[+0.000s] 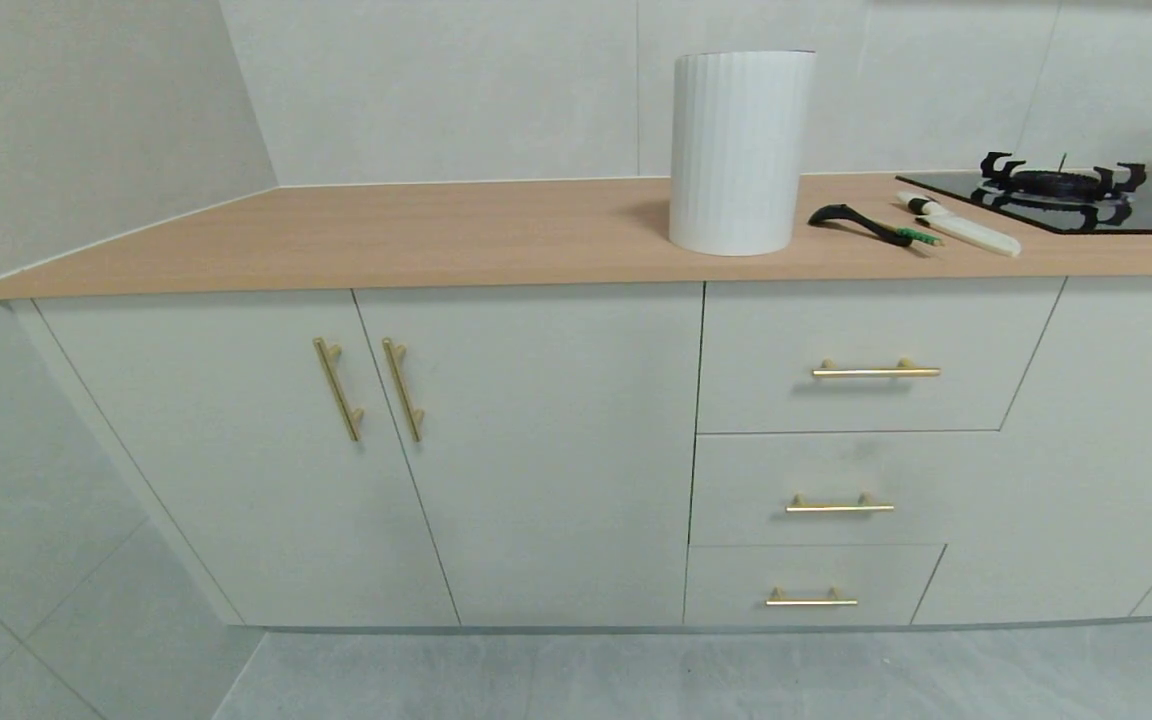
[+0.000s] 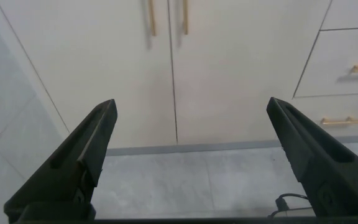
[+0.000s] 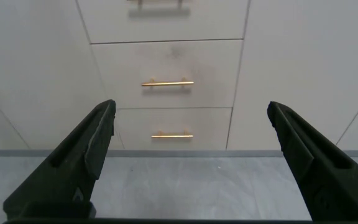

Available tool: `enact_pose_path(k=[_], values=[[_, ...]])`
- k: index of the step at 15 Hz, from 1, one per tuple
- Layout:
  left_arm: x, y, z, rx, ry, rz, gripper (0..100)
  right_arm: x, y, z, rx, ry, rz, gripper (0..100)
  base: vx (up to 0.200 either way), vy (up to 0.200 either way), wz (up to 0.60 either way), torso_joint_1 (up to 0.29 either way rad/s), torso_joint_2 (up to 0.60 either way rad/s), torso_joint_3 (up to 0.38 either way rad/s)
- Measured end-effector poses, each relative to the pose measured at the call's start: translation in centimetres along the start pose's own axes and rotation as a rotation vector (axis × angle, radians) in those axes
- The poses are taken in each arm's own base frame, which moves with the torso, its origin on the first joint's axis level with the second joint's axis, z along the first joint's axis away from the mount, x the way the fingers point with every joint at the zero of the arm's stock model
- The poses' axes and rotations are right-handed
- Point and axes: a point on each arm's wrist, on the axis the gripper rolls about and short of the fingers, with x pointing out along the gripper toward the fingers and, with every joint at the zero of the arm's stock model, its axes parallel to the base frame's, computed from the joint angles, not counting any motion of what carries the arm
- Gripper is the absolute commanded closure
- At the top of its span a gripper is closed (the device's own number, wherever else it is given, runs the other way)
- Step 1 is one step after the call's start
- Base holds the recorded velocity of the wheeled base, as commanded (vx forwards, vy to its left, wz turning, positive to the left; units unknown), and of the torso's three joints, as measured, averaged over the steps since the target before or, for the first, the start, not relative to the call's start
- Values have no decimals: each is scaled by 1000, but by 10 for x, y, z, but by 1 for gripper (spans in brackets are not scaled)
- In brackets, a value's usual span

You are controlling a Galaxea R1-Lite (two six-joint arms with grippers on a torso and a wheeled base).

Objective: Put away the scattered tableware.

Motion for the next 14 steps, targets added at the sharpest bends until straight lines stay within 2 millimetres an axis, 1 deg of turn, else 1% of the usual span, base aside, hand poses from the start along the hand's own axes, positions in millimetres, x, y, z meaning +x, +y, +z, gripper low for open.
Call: enact_pose_path(k=[4,7,14], values=[[0,0,0,0,0,0,0,0,0,0,0,0,1,0,0,0,0,0,0,0],[0,0,0,2,0,1,0,0,0,0,0,-1,1,0,200,0,0,1,1,4],[0,0,0,1,0,1,0,0,0,-1,2,2,1,0,0,0,0,0,0,0]])
